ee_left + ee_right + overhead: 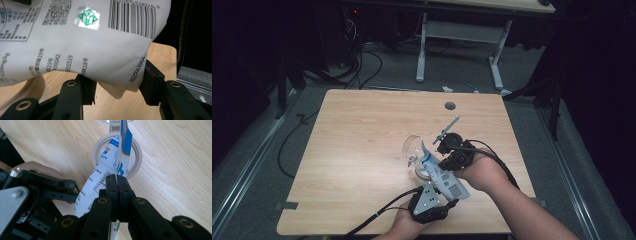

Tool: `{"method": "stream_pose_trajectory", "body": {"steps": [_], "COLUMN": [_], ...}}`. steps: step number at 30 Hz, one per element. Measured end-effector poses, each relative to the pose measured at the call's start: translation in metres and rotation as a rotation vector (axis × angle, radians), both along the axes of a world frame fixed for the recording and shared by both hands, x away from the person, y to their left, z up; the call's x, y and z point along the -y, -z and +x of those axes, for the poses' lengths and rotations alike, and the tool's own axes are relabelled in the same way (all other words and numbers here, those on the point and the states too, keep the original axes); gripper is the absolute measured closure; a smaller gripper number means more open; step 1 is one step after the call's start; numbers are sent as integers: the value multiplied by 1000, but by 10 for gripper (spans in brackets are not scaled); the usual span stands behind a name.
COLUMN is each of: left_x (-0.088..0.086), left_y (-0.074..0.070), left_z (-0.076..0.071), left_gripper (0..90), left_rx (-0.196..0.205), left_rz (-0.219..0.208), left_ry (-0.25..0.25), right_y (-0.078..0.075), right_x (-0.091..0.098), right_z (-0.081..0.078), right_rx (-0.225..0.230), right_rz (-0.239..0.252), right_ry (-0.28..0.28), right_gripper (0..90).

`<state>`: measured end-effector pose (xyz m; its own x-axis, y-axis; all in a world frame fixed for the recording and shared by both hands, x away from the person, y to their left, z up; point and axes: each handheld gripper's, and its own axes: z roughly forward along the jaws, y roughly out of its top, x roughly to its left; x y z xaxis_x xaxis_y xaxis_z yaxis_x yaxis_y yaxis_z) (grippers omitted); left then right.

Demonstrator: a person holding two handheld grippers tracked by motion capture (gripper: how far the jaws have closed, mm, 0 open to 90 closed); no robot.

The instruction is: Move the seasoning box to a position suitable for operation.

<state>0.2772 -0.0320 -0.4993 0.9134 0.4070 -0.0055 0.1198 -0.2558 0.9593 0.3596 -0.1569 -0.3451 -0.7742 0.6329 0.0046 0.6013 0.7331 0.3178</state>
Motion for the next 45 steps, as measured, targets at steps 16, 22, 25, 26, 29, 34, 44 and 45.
{"method": "stream_pose_trajectory", "body": {"steps": [16,22,25,26,29,34,44,45], "left_x": [-1,-1,-2,-2,-3,-3,-9,-11], "left_y": [6,8,9,9,9,9,6,6], "left_z": [2,3,3,3,3,4,6,6], "left_gripper": [537,537,536,536,535,534,480,459], "left_rx": [-6,-8,-7,-7,-6,-12,-49,-52], "left_rz": [20,25,32,34,37,34,41,44], "left_ry": [-4,-3,-2,-3,-3,-1,25,27], "right_y": [1,2,2,2,2,0,-2,-3], "right_x": [3,5,5,5,6,7,8,8], "right_z": [-2,-3,-4,-4,-5,-6,-8,-8], "right_rx": [-3,-3,-6,-5,-3,-4,-2,0], "right_rz": [-2,1,1,2,1,-1,13,17], "right_ry": [8,12,12,13,12,10,26,32], "right_gripper": [897,897,897,897,897,897,899,899]}}
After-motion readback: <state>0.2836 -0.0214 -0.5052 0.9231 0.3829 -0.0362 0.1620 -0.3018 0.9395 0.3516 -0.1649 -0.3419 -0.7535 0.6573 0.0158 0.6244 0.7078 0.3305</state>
